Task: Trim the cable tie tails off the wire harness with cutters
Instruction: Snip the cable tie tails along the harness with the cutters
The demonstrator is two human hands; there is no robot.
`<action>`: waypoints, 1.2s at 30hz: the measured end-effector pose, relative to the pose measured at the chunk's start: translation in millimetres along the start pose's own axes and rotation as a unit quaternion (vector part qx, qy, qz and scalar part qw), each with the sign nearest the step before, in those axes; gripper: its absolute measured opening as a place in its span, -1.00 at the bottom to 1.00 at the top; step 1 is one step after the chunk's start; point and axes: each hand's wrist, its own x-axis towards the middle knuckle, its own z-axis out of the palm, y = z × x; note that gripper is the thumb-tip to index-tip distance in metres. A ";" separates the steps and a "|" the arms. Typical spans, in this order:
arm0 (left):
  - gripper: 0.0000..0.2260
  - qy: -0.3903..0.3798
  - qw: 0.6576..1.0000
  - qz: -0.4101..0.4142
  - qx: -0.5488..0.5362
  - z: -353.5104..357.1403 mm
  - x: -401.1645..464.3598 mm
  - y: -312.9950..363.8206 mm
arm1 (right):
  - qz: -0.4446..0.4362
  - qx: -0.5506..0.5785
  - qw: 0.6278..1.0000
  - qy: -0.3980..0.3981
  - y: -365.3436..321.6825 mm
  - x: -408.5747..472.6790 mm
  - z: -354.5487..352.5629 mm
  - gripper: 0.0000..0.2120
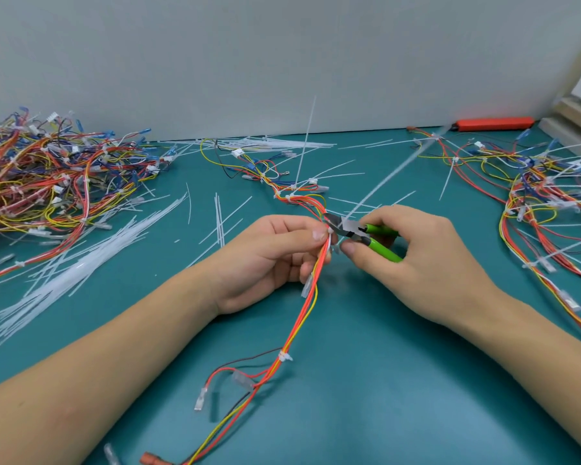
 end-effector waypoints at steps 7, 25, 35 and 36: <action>-0.86 0.007 1.000 -0.013 -0.004 -2.4 1.0 -1.1 | -0.010 0.010 1.000 -0.011 1.8 -0.8 -1.7 -0.79; -0.81 0.003 1.000 -0.001 0.008 0.6 -0.8 0.8 | -0.012 -0.013 1.000 0.005 3.3 -0.5 1.1 -0.71; -0.88 0.006 1.000 -0.009 -0.008 -2.4 0.7 -1.1 | -0.002 0.003 1.000 0.003 2.9 -1.9 2.5 -0.75; -0.88 0.006 1.000 -0.011 -0.007 -2.8 0.8 -1.0 | -0.001 0.005 1.000 0.003 2.6 -2.0 2.6 -0.76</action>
